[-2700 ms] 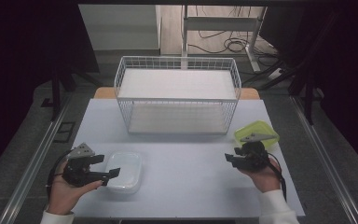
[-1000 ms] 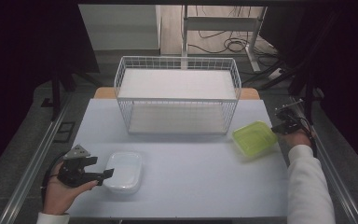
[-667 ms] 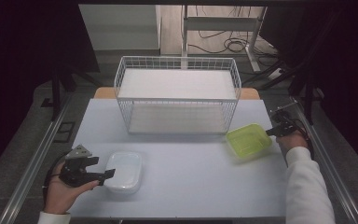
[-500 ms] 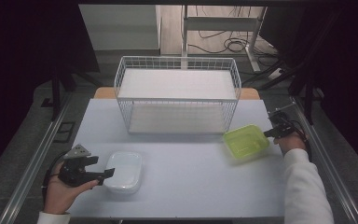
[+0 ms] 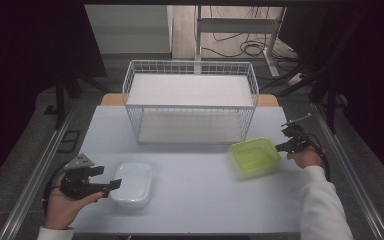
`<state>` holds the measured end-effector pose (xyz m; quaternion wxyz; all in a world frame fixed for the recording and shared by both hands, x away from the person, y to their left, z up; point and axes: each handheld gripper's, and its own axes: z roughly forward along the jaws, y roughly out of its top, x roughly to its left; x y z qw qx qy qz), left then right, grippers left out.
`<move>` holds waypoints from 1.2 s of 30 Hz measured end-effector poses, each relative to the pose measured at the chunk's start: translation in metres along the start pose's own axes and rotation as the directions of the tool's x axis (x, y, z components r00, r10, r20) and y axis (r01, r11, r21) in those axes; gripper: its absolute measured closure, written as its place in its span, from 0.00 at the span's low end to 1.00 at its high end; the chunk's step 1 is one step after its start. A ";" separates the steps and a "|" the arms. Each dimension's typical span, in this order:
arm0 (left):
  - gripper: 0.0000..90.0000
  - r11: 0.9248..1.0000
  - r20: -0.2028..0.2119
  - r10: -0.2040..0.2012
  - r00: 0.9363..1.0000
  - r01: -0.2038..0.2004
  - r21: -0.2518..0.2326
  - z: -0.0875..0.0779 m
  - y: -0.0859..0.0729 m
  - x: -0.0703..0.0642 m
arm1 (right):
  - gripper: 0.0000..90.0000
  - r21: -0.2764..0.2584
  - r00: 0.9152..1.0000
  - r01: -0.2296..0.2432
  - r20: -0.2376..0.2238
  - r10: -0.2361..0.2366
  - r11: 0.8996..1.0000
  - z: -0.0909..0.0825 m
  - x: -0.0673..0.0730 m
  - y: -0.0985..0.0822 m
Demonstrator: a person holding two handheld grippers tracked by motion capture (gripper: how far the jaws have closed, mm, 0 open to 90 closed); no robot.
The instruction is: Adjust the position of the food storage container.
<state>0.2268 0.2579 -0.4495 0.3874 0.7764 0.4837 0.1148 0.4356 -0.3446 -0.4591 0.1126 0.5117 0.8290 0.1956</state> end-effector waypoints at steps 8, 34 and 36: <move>0.21 1.000 0.006 0.007 1.000 -0.007 0.003 0.001 0.001 -0.003 | 0.99 -0.006 0.999 0.021 -0.026 -0.021 1.000 -0.001 0.030 -0.007; 0.21 1.000 0.019 0.016 1.000 -0.017 0.007 0.005 0.004 -0.009 | 0.99 -0.047 0.980 0.124 -0.148 -0.130 0.991 0.014 0.109 -0.003; 0.21 1.000 0.023 0.016 1.000 -0.016 0.004 0.005 0.004 -0.010 | 0.99 -0.055 0.980 0.117 -0.156 -0.124 0.992 0.015 0.111 -0.004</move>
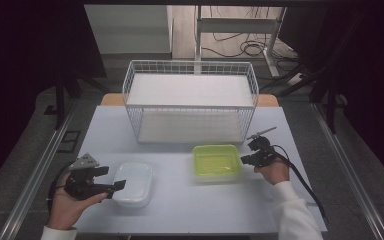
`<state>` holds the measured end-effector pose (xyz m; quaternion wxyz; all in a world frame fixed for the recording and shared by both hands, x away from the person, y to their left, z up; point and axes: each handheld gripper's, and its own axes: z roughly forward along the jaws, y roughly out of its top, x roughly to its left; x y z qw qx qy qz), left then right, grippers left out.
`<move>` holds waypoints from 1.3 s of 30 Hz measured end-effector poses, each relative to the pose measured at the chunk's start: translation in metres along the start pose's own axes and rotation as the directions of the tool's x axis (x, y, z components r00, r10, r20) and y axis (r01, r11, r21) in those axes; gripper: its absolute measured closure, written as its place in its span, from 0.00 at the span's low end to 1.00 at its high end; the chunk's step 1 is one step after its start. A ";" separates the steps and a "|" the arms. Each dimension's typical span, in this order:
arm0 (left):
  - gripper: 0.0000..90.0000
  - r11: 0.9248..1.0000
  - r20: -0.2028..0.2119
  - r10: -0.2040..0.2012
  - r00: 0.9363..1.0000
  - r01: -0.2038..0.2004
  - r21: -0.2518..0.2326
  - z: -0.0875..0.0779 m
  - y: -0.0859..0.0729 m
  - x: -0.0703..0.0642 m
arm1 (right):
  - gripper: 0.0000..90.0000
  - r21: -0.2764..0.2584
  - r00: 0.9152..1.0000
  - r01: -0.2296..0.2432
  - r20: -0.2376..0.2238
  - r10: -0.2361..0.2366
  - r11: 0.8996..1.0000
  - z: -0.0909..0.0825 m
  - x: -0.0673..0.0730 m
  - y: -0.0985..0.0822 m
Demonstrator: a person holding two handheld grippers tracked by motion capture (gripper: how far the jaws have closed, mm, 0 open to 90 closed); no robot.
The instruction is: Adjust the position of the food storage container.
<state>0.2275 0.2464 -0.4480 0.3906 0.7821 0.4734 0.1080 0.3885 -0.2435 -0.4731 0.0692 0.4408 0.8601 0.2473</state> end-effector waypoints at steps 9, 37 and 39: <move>0.20 1.000 0.003 0.000 1.000 0.000 0.005 0.003 0.001 -0.001 | 0.99 0.001 1.000 0.002 -0.030 -0.002 1.000 0.010 0.011 -0.004; 0.18 0.999 0.029 -0.026 0.999 0.027 -0.032 -0.009 0.008 -0.015 | 0.99 -0.210 0.999 -0.044 0.011 0.048 0.977 -0.074 0.003 -0.064; 0.18 0.999 0.034 -0.025 0.999 0.026 -0.033 -0.008 0.008 -0.016 | 0.99 -0.228 0.999 -0.052 -0.003 0.053 0.972 -0.080 0.008 -0.070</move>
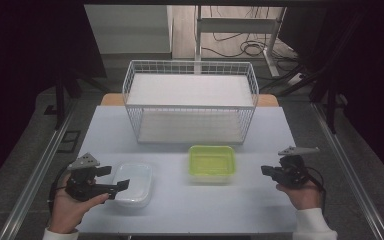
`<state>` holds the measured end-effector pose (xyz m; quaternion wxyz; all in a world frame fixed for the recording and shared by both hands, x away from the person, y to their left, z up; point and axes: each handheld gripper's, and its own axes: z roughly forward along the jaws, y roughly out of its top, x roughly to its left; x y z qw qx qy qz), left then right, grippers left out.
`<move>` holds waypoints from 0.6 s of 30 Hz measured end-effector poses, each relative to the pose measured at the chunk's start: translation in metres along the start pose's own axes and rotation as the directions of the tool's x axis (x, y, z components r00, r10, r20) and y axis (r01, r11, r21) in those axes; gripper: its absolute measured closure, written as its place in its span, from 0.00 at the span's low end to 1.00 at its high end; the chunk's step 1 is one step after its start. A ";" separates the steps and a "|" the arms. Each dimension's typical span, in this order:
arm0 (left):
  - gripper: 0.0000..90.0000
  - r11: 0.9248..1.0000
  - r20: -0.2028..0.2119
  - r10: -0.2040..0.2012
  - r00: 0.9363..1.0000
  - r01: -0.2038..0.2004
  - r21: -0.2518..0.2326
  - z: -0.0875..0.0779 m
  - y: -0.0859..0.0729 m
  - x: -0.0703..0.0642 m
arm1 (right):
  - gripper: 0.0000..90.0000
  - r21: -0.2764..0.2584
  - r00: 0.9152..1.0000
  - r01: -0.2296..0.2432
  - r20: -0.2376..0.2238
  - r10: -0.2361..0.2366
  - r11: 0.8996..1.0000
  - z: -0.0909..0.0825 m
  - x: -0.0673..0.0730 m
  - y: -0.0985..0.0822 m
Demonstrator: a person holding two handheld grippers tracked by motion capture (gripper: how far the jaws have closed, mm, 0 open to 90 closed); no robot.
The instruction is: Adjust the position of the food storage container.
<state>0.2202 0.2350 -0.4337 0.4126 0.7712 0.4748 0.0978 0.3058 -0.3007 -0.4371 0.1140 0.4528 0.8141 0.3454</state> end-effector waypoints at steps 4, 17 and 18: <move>0.18 1.000 0.003 0.001 1.000 -0.001 0.004 0.003 0.000 0.000 | 0.98 -0.038 1.000 -0.007 -0.024 0.006 0.999 -0.012 0.012 -0.002; 0.18 1.000 0.023 -0.003 1.000 0.003 0.004 0.012 0.002 -0.004 | 0.98 -0.073 0.998 0.015 -0.052 -0.019 0.997 -0.017 0.048 -0.001; 0.19 1.000 0.027 -0.006 1.000 0.006 -0.004 0.012 0.003 -0.006 | 0.98 -0.074 0.999 0.017 -0.050 -0.021 0.997 -0.016 0.048 -0.001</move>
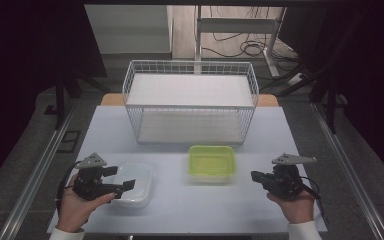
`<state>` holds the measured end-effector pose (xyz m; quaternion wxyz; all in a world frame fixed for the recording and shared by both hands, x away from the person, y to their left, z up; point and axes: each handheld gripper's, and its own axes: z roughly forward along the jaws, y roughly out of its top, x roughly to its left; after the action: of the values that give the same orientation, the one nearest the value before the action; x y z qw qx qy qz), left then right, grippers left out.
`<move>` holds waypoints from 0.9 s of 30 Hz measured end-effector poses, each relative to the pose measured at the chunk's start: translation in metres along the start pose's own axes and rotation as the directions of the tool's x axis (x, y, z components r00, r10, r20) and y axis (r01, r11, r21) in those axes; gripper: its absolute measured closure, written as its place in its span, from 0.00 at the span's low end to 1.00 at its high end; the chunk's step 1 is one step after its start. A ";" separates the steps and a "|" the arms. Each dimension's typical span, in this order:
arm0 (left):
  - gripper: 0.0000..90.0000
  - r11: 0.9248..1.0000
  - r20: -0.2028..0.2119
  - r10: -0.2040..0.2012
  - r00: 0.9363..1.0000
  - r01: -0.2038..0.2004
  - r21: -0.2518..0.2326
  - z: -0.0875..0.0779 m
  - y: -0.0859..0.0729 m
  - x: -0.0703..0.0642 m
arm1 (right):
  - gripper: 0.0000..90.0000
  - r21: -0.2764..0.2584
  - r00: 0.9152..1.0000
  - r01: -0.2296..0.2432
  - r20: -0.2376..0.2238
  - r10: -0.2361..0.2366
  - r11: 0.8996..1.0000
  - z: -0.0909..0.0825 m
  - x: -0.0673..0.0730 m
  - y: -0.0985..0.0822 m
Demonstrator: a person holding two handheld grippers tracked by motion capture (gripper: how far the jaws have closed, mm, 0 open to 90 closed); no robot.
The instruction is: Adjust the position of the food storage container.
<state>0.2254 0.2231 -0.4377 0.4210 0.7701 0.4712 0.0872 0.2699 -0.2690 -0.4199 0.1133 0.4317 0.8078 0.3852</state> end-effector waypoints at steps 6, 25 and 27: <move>0.19 1.000 0.033 -0.008 0.999 0.008 -0.011 0.008 0.003 -0.014 | 0.98 0.004 0.999 0.010 -0.033 -0.010 1.000 0.009 0.002 0.000; 0.20 0.999 0.080 -0.035 0.996 0.037 -0.028 0.019 0.007 -0.025 | 0.97 0.000 0.997 0.010 -0.071 -0.009 1.000 0.025 -0.001 0.007; 0.20 0.999 0.090 -0.035 0.995 0.038 -0.032 0.021 0.010 -0.026 | 0.97 -0.007 0.997 0.002 -0.078 -0.002 1.000 0.027 -0.001 0.009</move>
<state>0.2287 0.1890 -0.4369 0.4559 0.7574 0.4644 0.0530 0.2899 -0.2531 -0.4320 0.0834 0.4150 0.8108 0.4043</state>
